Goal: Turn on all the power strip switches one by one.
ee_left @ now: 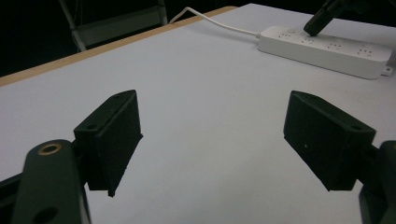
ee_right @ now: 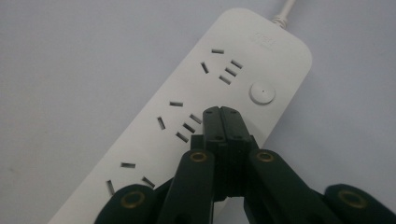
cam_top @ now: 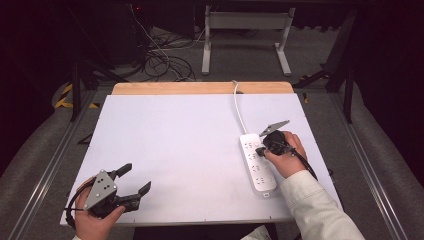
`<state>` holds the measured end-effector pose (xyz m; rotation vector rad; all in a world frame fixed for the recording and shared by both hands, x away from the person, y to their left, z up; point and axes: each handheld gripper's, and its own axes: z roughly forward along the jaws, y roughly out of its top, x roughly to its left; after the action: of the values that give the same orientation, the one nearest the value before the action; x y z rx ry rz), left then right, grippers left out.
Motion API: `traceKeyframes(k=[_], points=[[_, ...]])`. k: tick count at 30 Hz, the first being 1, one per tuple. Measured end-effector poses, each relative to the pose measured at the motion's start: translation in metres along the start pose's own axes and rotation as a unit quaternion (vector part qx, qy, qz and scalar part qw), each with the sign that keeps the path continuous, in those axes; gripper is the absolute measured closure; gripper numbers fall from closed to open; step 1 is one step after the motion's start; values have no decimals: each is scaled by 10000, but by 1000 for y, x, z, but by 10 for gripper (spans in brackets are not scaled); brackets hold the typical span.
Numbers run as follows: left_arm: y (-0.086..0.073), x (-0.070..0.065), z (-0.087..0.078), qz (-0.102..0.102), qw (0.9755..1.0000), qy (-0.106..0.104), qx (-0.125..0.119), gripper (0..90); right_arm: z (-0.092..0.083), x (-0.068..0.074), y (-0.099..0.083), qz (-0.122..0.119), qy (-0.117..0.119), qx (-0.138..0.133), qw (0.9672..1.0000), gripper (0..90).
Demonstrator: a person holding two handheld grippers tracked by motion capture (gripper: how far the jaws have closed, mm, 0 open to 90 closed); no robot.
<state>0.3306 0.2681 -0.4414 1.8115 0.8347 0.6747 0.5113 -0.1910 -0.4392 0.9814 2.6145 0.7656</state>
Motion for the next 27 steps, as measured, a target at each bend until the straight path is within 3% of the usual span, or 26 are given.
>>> traceKeyframes(k=[9, 15, 17, 18, 19, 21, 23, 27], points=[[0, 0, -1, 25, 10000, -5, 3, 196, 1, 2, -5, -2, -69, -102, 9999, 900], [2, -2, -2, 59, 10000, 12, -43, 196, 2, -1, -8, 154, 13, -165, 9997, 900], [2, -2, -2, 67, 10000, 12, -46, 196, 1, -4, -8, 282, 87, -320, 9991, 900], [2, -2, -1, 52, 10000, 9, -31, 196, -9, -5, -4, 305, -33, -656, 9974, 900], [2, -1, -1, 50, 10000, 8, -25, 196, -13, -6, -1, 330, 35, -793, 9963, 900], [1, -1, 1, 42, 10000, 13, -5, 196, -17, -5, 3, 325, 55, -837, 9959, 900], [2, -3, 1, 42, 10000, -3, -7, 196, -19, -5, 12, 111, -154, -655, 9977, 900], [1, -2, 1, 57, 10000, -4, -2, 196, -17, -12, 17, 158, -183, -591, 9980, 900]])
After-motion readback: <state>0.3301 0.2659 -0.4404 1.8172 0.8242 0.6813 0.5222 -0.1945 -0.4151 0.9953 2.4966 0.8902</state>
